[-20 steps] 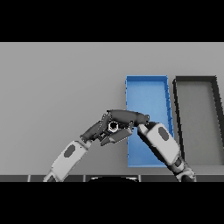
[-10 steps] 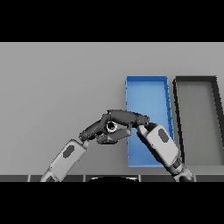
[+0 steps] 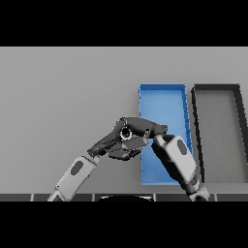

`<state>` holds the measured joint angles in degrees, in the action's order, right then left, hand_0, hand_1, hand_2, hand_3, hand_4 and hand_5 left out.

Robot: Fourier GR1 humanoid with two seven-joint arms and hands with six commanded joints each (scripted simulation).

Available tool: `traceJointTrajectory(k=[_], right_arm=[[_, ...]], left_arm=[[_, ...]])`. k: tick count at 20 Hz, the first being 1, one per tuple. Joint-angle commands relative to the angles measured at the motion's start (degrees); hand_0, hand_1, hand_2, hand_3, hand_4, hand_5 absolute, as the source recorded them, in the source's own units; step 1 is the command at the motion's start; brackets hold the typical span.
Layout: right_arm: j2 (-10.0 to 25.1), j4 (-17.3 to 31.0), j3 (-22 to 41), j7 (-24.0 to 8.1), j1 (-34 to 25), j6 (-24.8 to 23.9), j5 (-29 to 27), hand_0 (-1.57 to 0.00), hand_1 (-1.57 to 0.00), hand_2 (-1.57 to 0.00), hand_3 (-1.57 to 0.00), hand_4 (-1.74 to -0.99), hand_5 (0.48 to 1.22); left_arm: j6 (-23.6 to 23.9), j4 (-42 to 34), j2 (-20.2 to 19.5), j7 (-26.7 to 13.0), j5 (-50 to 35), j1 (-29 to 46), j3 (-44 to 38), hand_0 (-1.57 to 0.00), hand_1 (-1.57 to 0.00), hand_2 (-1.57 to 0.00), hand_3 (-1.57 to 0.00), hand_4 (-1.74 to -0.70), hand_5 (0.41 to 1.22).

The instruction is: Pick up the blue pipe and place it into the blue bin.

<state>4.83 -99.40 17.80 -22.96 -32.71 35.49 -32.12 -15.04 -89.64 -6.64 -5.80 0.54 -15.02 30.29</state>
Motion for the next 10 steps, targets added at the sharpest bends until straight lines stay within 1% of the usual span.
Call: traceJointTrajectory(k=[1,2,3,5,6,7,8,9,10], right_arm=[[-0.2,0.4,-0.5,-2.7,-1.4,-1.4,-4.6,-1.57,-1.57,-1.57,-1.57,-1.490,1.221],[-0.3,-0.1,-0.7,-4.9,-2.5,-3.6,-8.2,-1.57,-1.57,-1.57,-1.57,-1.491,1.221],[0.5,-1.4,-1.5,-7.2,-3.4,-6.3,-12.5,-1.57,-1.57,-1.57,-1.57,-1.491,1.221],[2.1,-1.0,-3.8,-9.0,-8.7,-10.2,-16.0,-1.57,-1.57,-1.57,-1.57,-1.491,1.221],[3.2,0.2,-5.4,-9.1,-12.5,-11.4,-17.6,-1.57,-1.57,-1.57,-1.57,-1.492,1.221],[4.4,-0.3,-6.5,-9.0,-14.7,-11.7,-19.3,-1.57,-1.57,-1.57,-1.57,-1.493,1.221],[5.0,-0.4,-7.1,-8.1,-16.6,-11.3,-19.5,-1.57,-1.57,-1.57,-1.57,-1.494,1.221],[5.7,2.0,-8.5,-6.9,-19.8,-10.8,-19.2,-1.57,-1.57,-1.57,-1.57,-1.495,1.221],[6.5,3.6,-9.9,-6.8,-22.0,-11.5,-20.5,-1.57,-1.57,-1.57,-1.57,-1.495,1.221]], left_arm=[[0.3,-0.1,0.5,0.0,0.5,0.5,0.6,-0.02,-0.02,-0.02,-0.02,-0.91,0.564],[0.2,-0.6,-0.1,0.2,0.4,0.8,0.5,-0.01,-0.01,-0.01,-0.01,-0.91,0.543],[0.1,-0.9,-0.3,0.0,0.1,0.7,0.3,-0.01,-0.01,-0.01,-0.01,-0.92,0.527],[-0.2,-1.7,-0.8,-0.2,-0.2,1.3,0.4,-0.01,-0.01,-0.01,-0.01,-0.92,0.507],[0.1,-1.9,-0.3,-0.9,-0.1,1.1,0.7,-0.01,0.00,0.00,0.00,-0.92,0.500],[0.0,-1.6,-0.4,-0.7,-0.2,1.1,0.5,0.00,0.00,0.00,0.00,-0.93,0.496],[-0.1,-1.7,-0.7,-0.5,-0.5,0.9,0.0,0.00,0.00,0.00,0.00,-0.93,0.493],[-0.4,-2.3,-1.4,0.1,-0.6,1.8,0.1,0.00,0.00,0.00,0.00,-0.93,0.491],[-0.4,-3.2,-1.7,0.0,-0.5,1.9,0.3,0.00,0.00,0.00,0.00,-0.92,0.488]])
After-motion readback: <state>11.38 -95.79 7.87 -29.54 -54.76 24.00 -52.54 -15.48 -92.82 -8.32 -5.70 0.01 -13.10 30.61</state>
